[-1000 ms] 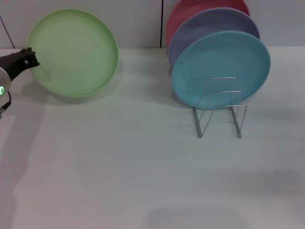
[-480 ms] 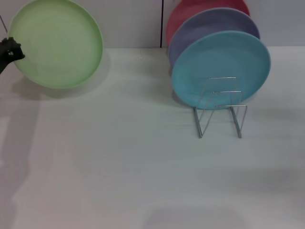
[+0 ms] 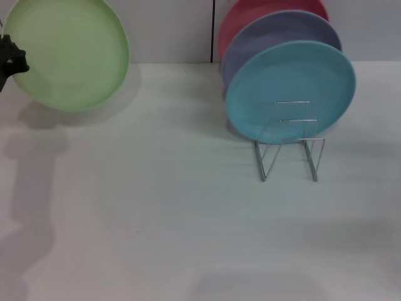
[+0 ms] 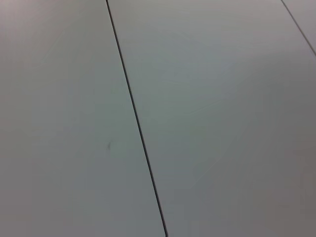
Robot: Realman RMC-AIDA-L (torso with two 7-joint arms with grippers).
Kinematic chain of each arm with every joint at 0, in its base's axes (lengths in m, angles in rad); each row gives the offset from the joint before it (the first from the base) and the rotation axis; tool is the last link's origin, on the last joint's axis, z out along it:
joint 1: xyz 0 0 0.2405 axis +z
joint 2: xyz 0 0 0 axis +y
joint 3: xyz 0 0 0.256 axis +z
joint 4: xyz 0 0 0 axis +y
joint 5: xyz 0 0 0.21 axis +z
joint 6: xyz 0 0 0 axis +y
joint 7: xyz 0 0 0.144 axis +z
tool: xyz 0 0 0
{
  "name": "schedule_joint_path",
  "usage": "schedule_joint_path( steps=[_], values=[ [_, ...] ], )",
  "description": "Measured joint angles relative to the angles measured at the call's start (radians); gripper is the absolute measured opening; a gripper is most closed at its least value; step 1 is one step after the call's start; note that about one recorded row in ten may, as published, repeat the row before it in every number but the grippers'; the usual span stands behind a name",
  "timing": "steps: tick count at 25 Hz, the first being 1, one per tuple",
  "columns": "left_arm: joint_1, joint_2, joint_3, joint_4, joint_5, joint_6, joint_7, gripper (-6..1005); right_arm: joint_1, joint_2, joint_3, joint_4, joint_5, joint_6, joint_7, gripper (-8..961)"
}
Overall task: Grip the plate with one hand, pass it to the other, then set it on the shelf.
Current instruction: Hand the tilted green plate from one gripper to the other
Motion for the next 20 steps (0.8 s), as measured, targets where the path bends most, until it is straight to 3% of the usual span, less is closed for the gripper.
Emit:
schedule_joint_path(
  steps=[5,6,7,12,17,20],
  values=[
    [0.037,0.002,0.122,0.019,0.290,0.199,-0.290,37,0.000,0.001,0.000,0.001,0.000,0.004,0.000,622],
    [0.037,0.002,0.122,0.019,0.290,0.199,-0.290,37,0.000,0.001,0.000,0.001,0.000,0.007,0.000,622],
    [0.044,0.003,0.147,0.070,0.458,0.285,-0.493,37,0.000,0.000,0.000,0.001,0.000,0.011,0.000,622],
    [0.019,0.003,0.150,0.215,0.702,0.419,-0.854,37,0.006,0.000,0.000,0.001,0.000,0.027,0.000,621],
    [-0.029,0.003,0.151,0.408,0.885,0.603,-1.187,37,0.009,0.001,-0.010,0.001,0.000,0.034,0.000,621],
    [-0.044,0.002,0.151,0.481,0.946,0.677,-1.284,37,0.003,0.008,-0.030,0.007,0.000,0.028,0.000,622]
  ],
)
